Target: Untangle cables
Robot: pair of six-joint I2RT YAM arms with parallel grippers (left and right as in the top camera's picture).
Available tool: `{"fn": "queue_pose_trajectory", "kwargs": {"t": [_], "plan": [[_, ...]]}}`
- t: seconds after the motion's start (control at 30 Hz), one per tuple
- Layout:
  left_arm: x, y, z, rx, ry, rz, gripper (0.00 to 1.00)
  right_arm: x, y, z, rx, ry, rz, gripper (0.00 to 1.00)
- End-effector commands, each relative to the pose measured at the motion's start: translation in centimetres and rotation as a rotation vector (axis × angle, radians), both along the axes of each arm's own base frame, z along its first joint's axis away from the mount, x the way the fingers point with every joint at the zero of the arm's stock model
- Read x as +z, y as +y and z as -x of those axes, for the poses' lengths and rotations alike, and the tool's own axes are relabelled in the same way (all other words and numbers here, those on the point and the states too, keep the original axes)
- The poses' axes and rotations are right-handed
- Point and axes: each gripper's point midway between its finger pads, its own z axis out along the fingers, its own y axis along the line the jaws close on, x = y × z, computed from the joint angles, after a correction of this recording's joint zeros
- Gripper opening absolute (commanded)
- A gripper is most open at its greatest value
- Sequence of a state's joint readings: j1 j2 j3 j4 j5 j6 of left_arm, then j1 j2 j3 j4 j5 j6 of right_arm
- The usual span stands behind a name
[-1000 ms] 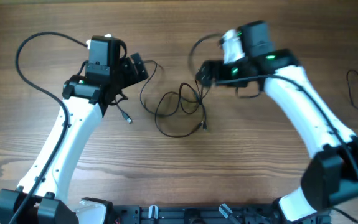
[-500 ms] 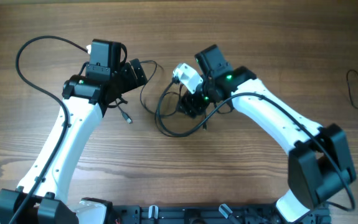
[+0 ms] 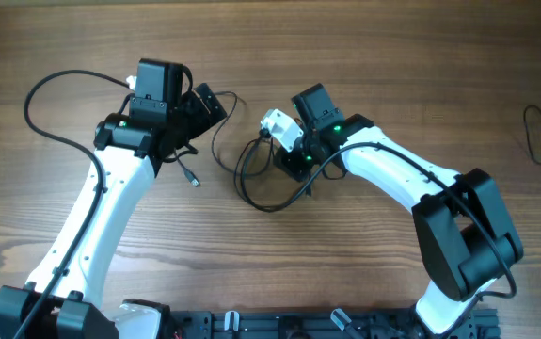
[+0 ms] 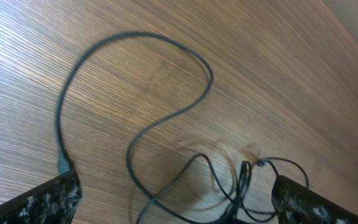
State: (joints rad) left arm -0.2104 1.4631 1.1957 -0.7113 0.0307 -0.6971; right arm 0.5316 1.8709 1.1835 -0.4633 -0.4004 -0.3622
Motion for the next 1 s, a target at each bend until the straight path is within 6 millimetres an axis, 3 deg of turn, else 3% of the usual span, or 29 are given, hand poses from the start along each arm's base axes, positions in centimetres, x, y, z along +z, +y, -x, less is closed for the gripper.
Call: {"fn": "queue_pose_trajectory", "kwargs": {"t": [0.0,0.1,0.17,0.23,0.3,0.4,0.53,0.7,0.83,0.97], "plan": [[0.7,-1.0,0.1,-0.013,-0.007,0.058,1.0,-1.3,0.0,0.8,-0.011,0.055,0.0,0.33],[0.7,-1.0,0.1,-0.015,-0.005,0.061,1.0,-2.6,-0.4,1.5,-0.011,0.069,0.009,0.33],[0.7,-1.2,0.2,-0.021,-0.003,0.071,1.0,-3.4,-0.5,1.7,-0.013,0.068,0.007,0.23],[0.7,-1.7,0.3,-0.038,0.004,0.094,1.0,-3.6,-0.5,1.7,-0.035,0.076,0.002,0.04],[0.7,-2.4,0.5,-0.062,0.014,0.128,1.0,-3.0,-0.3,1.0,-0.09,0.082,-0.022,0.04],[0.6,-3.5,0.8,-0.097,0.031,0.168,0.99,-1.3,-0.4,-0.2,-0.172,0.084,-0.061,0.04],[-0.4,-6.0,1.5,-0.189,0.057,0.15,1.0,2.5,-0.8,-1.1,-0.225,0.048,-0.129,0.04],[-2.4,-8.8,2.3,-0.279,0.1,0.118,1.0,9.3,-1.7,-1.8,-0.244,-0.04,-0.264,0.04],[-3.6,-10.8,2.5,-0.424,0.08,0.061,1.0,10.8,-2.9,-1.9,-0.297,-0.039,-0.283,0.04],[-6.0,-11.6,3.0,-0.537,0.111,0.0,0.89,10.6,-5.1,-3.0,-0.395,-0.002,-0.285,0.04]]}}
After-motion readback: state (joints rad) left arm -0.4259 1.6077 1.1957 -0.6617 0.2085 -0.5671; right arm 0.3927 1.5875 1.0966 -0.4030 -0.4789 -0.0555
